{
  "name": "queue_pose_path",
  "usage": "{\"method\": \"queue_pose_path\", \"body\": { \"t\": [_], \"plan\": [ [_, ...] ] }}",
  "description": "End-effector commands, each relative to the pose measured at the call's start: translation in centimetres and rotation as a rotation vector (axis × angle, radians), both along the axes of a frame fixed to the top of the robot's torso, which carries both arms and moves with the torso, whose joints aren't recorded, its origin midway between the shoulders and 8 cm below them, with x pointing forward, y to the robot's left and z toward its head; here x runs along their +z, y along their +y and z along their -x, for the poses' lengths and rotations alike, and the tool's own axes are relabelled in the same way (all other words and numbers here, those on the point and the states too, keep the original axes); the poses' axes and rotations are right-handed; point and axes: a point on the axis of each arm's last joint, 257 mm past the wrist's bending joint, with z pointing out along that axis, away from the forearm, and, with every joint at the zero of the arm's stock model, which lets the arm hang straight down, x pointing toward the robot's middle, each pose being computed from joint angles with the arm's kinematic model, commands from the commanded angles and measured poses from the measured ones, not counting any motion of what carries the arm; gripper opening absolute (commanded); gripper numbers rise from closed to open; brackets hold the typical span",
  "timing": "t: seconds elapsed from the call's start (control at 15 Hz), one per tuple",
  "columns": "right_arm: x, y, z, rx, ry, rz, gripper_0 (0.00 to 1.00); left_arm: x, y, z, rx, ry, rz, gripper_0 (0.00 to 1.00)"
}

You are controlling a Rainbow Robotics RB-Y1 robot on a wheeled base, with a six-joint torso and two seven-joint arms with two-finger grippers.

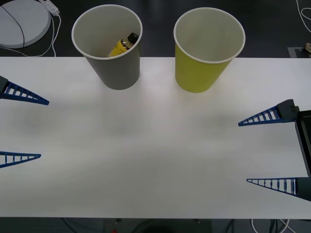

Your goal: Put the can into the green bin and the plastic bottle into the gray bin

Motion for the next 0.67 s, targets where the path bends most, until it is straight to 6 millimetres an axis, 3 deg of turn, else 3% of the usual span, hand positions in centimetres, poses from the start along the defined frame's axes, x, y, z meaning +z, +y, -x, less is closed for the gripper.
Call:
{"method": "queue_pose_path", "body": {
  "t": [0.07, 0.67],
  "plan": [
    [0.0, 0.0, 0.0, 0.0, 0.0, 0.0, 1.0, -1.2, 0.28, 0.45, -0.005, -0.005, -0.021, 1.0],
    [0.0, 0.0, 0.0, 0.0, 0.0, 0.0, 1.0, -1.96, 0.57, 0.37, 0.003, -0.041, -0.035, 1.0]
  ]
}}
